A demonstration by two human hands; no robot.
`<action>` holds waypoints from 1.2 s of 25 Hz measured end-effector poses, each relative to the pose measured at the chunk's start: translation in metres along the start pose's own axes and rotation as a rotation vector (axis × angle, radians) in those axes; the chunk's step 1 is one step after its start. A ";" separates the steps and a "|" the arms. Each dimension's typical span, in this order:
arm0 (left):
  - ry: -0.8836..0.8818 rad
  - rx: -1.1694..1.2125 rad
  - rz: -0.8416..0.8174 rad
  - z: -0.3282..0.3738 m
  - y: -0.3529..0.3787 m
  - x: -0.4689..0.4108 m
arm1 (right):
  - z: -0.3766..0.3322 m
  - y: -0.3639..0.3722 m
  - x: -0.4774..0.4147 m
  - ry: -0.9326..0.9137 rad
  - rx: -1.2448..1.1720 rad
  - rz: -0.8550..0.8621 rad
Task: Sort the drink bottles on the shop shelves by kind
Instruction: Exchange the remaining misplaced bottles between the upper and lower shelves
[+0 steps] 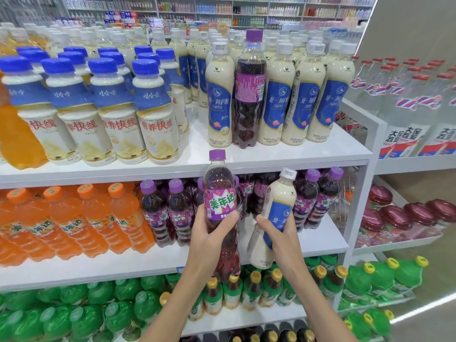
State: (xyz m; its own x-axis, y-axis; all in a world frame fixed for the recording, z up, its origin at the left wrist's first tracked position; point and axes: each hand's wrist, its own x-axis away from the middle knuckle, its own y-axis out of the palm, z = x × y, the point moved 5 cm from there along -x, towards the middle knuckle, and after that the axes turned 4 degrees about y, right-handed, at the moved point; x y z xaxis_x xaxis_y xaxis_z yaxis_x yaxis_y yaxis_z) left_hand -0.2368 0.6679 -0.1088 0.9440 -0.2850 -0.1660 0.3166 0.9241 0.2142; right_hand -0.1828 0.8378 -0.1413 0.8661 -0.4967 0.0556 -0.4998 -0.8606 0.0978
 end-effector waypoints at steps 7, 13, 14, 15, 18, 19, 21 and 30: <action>-0.050 -0.021 0.103 -0.032 0.043 0.008 | -0.013 -0.047 -0.010 -0.041 -0.002 -0.069; 0.000 -0.313 0.302 -0.070 0.080 -0.003 | -0.020 -0.099 -0.029 -0.013 0.001 -0.203; 0.013 -0.345 0.315 -0.076 0.084 -0.004 | -0.020 -0.107 -0.031 0.000 0.003 -0.219; 0.024 -0.381 0.330 -0.081 0.087 -0.004 | -0.021 -0.112 -0.031 0.006 0.011 -0.240; 0.023 -0.476 0.408 -0.094 0.092 -0.004 | -0.020 -0.124 -0.033 0.035 0.027 -0.264; 0.022 -0.498 0.421 -0.097 0.093 -0.004 | -0.020 -0.125 -0.033 0.045 0.029 -0.266; 0.045 -0.530 0.413 -0.101 0.094 -0.008 | -0.021 -0.122 -0.032 0.054 0.028 -0.280; 0.108 -0.484 0.430 -0.127 0.086 0.000 | -0.038 -0.096 -0.031 0.008 0.023 -0.297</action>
State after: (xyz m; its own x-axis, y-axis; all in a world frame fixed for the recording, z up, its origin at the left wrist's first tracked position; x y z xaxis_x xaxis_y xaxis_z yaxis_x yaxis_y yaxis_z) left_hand -0.2216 0.7803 -0.2124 0.9546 0.1397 -0.2632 -0.1885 0.9672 -0.1703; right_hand -0.1614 0.9405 -0.1147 0.9745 -0.2215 0.0354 -0.2238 -0.9706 0.0888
